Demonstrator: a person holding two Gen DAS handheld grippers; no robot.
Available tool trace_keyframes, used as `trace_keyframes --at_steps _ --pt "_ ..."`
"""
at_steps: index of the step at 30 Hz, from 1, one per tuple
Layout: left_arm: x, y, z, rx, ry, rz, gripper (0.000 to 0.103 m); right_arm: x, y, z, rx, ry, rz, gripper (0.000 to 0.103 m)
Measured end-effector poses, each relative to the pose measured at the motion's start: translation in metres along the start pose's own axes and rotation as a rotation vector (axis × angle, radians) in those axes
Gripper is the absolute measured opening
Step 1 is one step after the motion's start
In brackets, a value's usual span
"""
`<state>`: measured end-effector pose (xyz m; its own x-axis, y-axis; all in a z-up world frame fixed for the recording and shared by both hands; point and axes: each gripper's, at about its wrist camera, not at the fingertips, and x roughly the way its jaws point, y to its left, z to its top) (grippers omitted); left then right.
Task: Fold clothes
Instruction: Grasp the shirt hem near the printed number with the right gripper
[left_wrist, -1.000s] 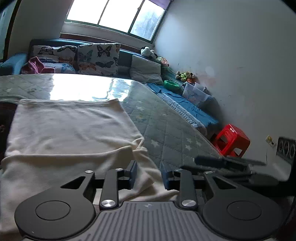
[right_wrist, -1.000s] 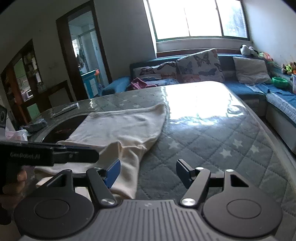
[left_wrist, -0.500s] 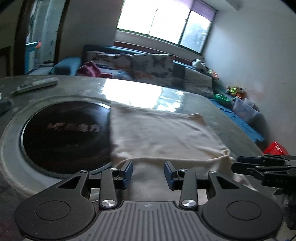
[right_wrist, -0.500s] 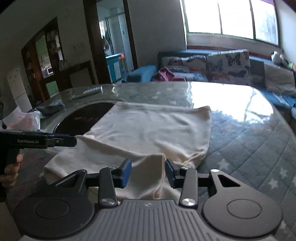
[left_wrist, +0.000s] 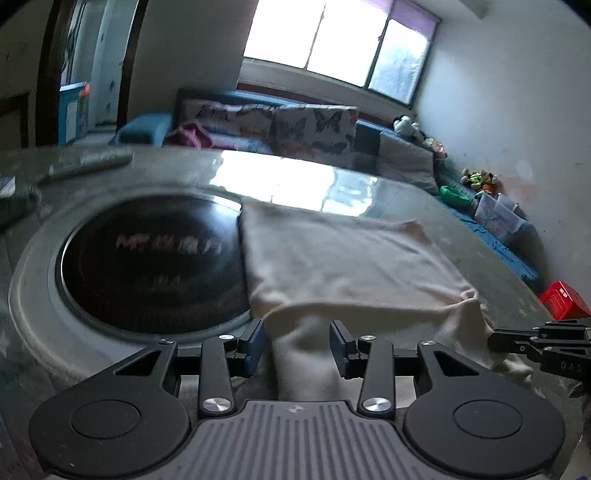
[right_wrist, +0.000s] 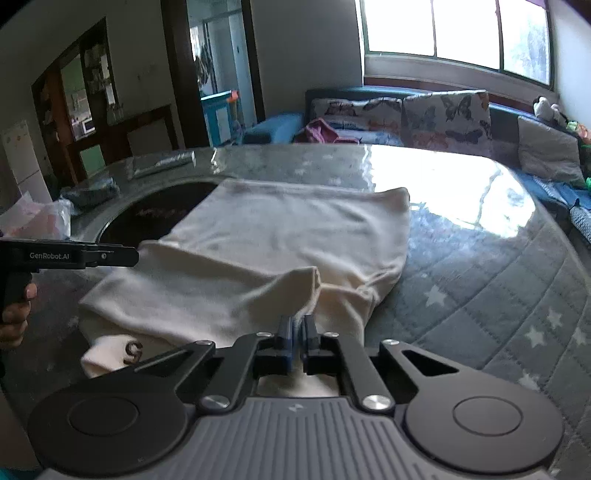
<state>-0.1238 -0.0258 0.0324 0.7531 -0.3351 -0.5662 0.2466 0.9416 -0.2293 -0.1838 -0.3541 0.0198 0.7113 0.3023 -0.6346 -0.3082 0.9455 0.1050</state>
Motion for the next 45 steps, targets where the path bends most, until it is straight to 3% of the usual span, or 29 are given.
trace_keyframes --at_steps 5,8,12,17,22,24,26,29,34,39,42,45 --pt "0.01 -0.006 0.009 0.033 -0.002 0.005 0.042 0.004 -0.002 -0.004 -0.011 0.048 -0.027 0.005" --pt "0.015 -0.009 0.011 0.046 0.003 0.003 0.042 -0.004 -0.001 0.002 -0.027 0.014 -0.048 0.011" --pt "0.02 -0.015 0.014 0.071 0.005 -0.003 0.042 -0.009 0.004 0.018 -0.063 -0.053 -0.052 0.011" --pt "0.033 -0.018 0.01 0.092 0.034 0.025 0.042 0.018 0.009 0.027 -0.085 -0.045 0.006 0.012" --pt "0.034 -0.015 0.006 0.103 0.053 0.05 0.048 0.036 0.005 0.015 -0.099 -0.003 -0.014 0.013" --pt "0.025 -0.014 0.004 0.108 0.049 0.044 0.048 0.025 0.006 0.011 -0.104 -0.014 -0.003 0.018" --pt "0.015 -0.016 0.001 0.126 0.045 0.026 0.048 0.014 0.008 0.007 -0.117 -0.028 0.007 0.033" --pt "-0.003 -0.021 -0.009 0.168 0.046 -0.016 0.048 0.001 0.014 -0.001 -0.151 -0.035 0.037 0.033" --pt "-0.033 -0.031 -0.033 0.293 0.053 -0.073 0.048 0.0 0.016 -0.016 -0.195 -0.016 0.047 0.036" --pt "-0.058 -0.048 -0.061 0.528 0.038 -0.099 0.048 -0.007 0.019 -0.019 -0.219 -0.033 0.059 0.041" --pt "-0.052 -0.062 -0.075 0.645 0.023 -0.093 0.048 -0.013 0.018 -0.02 -0.217 -0.03 0.063 0.043" --pt "-0.046 -0.075 -0.085 0.744 -0.012 -0.1 0.048 -0.022 0.018 -0.022 -0.239 -0.026 0.061 0.051"
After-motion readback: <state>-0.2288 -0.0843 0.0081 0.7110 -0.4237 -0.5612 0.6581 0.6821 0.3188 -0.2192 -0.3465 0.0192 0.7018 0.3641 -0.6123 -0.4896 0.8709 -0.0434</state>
